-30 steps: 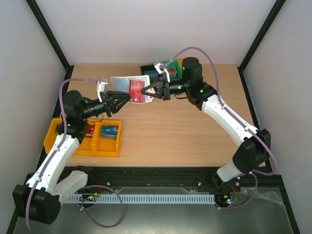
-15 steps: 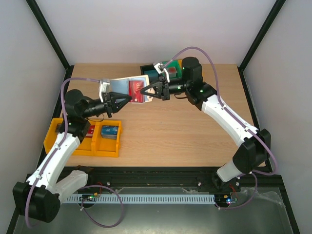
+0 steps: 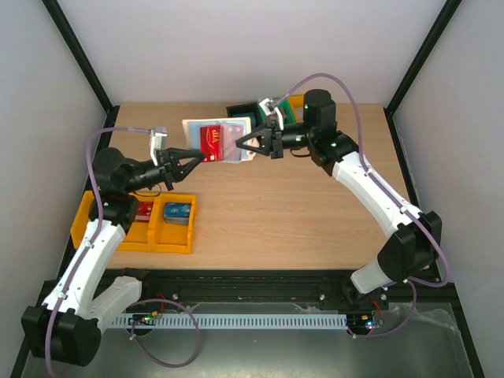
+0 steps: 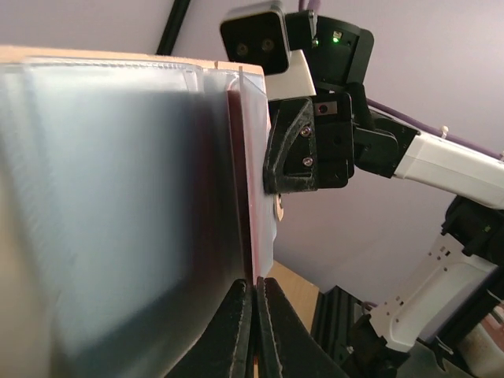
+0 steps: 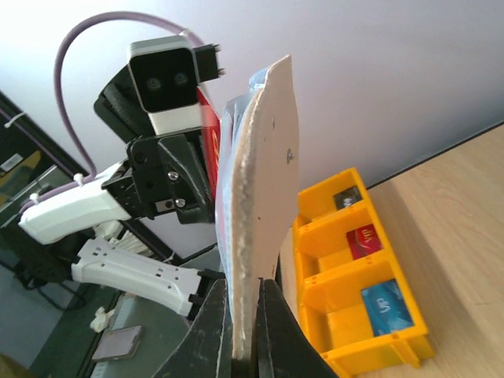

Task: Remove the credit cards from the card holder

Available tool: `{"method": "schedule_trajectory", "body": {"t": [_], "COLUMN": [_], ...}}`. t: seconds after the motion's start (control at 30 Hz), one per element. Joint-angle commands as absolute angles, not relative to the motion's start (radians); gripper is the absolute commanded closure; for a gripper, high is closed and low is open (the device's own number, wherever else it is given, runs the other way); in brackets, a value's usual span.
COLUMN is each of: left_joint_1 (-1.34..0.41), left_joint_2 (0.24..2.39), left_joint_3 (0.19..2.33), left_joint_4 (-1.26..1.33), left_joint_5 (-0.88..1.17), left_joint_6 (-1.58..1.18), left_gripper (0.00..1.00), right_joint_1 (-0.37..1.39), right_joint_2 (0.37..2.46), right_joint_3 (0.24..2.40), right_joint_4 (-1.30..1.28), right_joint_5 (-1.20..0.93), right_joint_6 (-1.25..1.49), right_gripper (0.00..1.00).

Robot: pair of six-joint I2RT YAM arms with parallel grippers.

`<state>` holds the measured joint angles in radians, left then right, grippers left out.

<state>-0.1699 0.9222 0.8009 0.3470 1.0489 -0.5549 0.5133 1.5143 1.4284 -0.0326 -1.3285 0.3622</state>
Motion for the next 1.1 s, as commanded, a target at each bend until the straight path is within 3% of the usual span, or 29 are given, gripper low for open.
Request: {"method": "schedule_trajectory", "body": {"t": [0.0, 0.13, 0.27, 0.43, 0.57, 0.8, 1.07], "left_joint_1": [-0.153, -0.153, -0.113, 0.060, 0.110, 0.053, -0.114], "left_joint_2": [0.896, 0.895, 0.897, 1.002, 1.108, 1.127, 1.146], "left_joint_3": [0.793, 0.801, 0.867, 1.108, 1.290, 1.344, 1.331], "left_joint_4": [0.373, 0.360, 0.151, -0.469, -0.907, -1.100, -1.169], "left_joint_5": [1.072, 1.067, 1.051, 1.065, 0.926, 0.725, 0.665], "left_joint_6": [-0.554, -0.531, -0.346, 0.236, 0.694, 0.941, 0.940], "left_gripper": [0.98, 0.98, 0.98, 0.98, 0.98, 0.98, 0.98], "right_joint_1": [0.468, 0.468, 0.452, 0.416, 0.412, 0.419, 0.460], "right_joint_2": [1.454, 1.459, 1.454, 1.488, 1.533, 1.655, 1.834], "right_joint_3": [1.425, 1.432, 1.430, 1.461, 1.497, 1.362, 1.226], "right_joint_4": [-0.032, -0.030, -0.050, -0.220, -0.339, -0.326, -0.381], "right_joint_5": [-1.325, -1.328, -1.282, -1.140, -1.056, -1.068, -1.020], "right_joint_6": [0.343, 0.352, 0.342, 0.265, 0.210, 0.408, 0.415], "right_gripper": [0.98, 0.98, 0.98, 0.98, 0.98, 0.98, 0.98]}}
